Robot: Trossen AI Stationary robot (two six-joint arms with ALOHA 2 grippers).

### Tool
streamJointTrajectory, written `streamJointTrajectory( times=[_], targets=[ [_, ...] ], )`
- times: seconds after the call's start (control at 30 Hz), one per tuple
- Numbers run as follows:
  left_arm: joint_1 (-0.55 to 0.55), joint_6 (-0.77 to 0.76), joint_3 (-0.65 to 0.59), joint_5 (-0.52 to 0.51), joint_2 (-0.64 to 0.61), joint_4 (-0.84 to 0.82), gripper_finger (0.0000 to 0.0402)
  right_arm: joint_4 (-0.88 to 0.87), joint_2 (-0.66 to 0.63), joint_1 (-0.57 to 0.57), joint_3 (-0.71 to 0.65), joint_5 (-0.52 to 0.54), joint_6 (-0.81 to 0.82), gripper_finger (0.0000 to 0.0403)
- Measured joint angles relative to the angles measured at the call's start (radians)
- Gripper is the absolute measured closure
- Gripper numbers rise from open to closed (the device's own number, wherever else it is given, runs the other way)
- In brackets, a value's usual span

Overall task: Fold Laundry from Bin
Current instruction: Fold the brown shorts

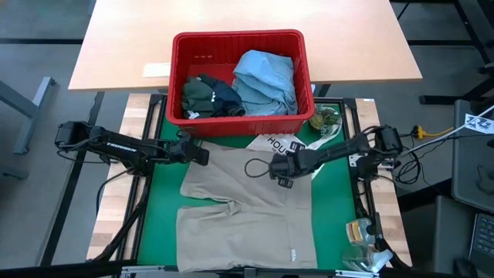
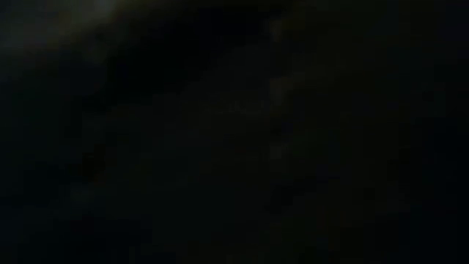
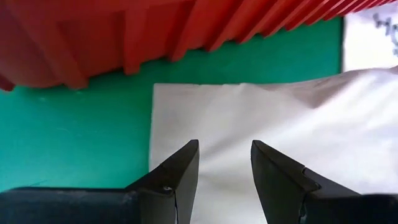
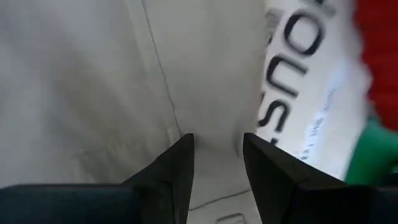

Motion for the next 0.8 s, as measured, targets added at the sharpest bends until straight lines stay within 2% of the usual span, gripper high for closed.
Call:
streamJointTrajectory(
  times=[0.23,0.37,0.6,0.8],
  targets=[
    [0.000,0.000,0.000,-0.029,0.000,-0.093,0.0261,0.064,-0.006,-0.037,-0.087,0.005,0.002,0.0262],
    [0.000,0.000,0.000,-0.036,0.007,-0.123,0.0261,0.071,-0.005,-0.035,-0.096,0.049,0.002,0.0262],
    [0.000,0.000,0.000,-0.051,0.056,-0.124,0.0261,0.086,-0.003,-0.035,-0.097,0.056,0.001,0.0262],
    [-0.001,0.049,0.000,-0.045,0.025,-0.092,0.0261,-0.042,-0.002,-0.036,-0.039,0.035,0.000,0.0262]
  ],
)
